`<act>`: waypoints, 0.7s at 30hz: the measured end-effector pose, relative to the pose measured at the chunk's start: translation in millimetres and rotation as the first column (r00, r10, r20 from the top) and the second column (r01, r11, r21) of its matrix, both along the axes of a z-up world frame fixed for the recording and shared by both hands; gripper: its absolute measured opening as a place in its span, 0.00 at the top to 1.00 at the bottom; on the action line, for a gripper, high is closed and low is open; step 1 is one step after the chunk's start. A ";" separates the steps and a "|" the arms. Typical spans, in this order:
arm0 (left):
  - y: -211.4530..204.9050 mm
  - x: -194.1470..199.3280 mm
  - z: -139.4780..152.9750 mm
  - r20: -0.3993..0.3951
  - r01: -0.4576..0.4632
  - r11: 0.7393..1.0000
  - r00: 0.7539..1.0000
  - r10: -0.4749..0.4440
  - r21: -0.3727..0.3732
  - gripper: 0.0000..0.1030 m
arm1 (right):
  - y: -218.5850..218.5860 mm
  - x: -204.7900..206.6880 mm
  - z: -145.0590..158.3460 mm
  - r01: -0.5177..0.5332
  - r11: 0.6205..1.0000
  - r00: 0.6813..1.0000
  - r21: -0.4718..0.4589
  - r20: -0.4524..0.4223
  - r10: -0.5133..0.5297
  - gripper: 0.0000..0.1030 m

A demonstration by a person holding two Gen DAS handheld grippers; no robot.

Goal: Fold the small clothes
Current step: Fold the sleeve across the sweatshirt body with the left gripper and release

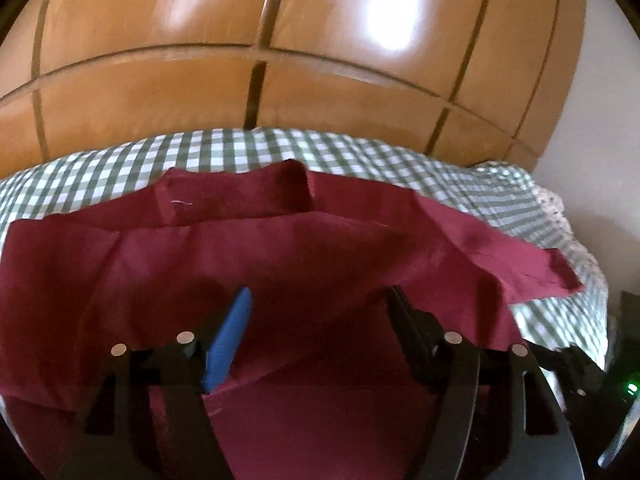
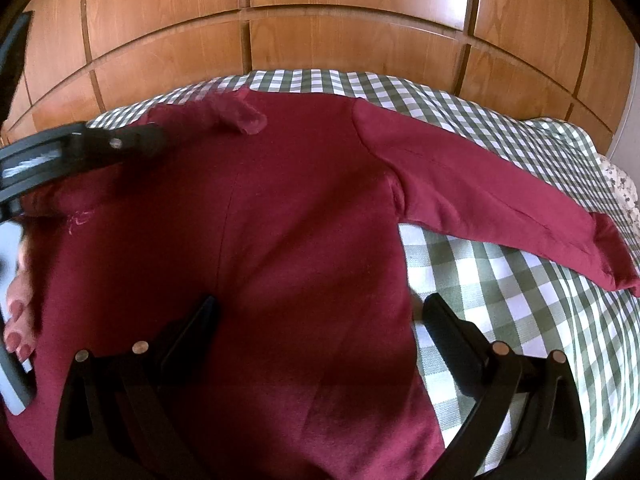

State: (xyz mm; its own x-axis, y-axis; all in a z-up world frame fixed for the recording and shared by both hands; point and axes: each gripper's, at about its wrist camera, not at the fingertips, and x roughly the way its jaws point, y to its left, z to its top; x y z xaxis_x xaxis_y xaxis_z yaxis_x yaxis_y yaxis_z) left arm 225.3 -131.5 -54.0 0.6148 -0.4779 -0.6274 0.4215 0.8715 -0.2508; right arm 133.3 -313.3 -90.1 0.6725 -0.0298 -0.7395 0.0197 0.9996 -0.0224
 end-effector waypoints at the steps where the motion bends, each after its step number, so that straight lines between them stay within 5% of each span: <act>1: 3.3 -2.3 1.7 -0.001 0.000 1.000 1.000 0.000 -0.012 0.33 | -0.4 0.0 0.0 0.000 1.000 1.000 0.000 0.000 0.000 0.02; 8: 53.0 -21.9 5.2 -0.007 -0.174 0.982 0.985 0.174 -0.069 0.32 | -0.2 -0.3 0.1 0.000 1.000 1.000 0.001 0.000 0.000 0.02; 15: 131.0 -40.9 -17.5 -0.098 -0.427 0.904 0.902 0.421 -0.038 0.33 | 0.0 -1.1 -0.3 0.005 1.000 1.000 0.024 -0.019 -0.004 0.02; 21: 138.9 -56.3 -24.3 -0.088 -0.366 0.930 0.926 0.367 0.034 0.33 | -7.4 -0.1 -0.8 0.010 0.996 0.998 0.089 -0.059 -0.005 0.02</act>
State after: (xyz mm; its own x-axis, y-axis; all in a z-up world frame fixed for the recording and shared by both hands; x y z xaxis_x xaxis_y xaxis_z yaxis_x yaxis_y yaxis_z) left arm 169.0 7.4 -78.3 0.6850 -0.2192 -0.6948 0.0480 0.9652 -0.2572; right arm 133.2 -320.7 -90.9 0.6278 0.0332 -0.7777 0.0283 0.9975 0.0654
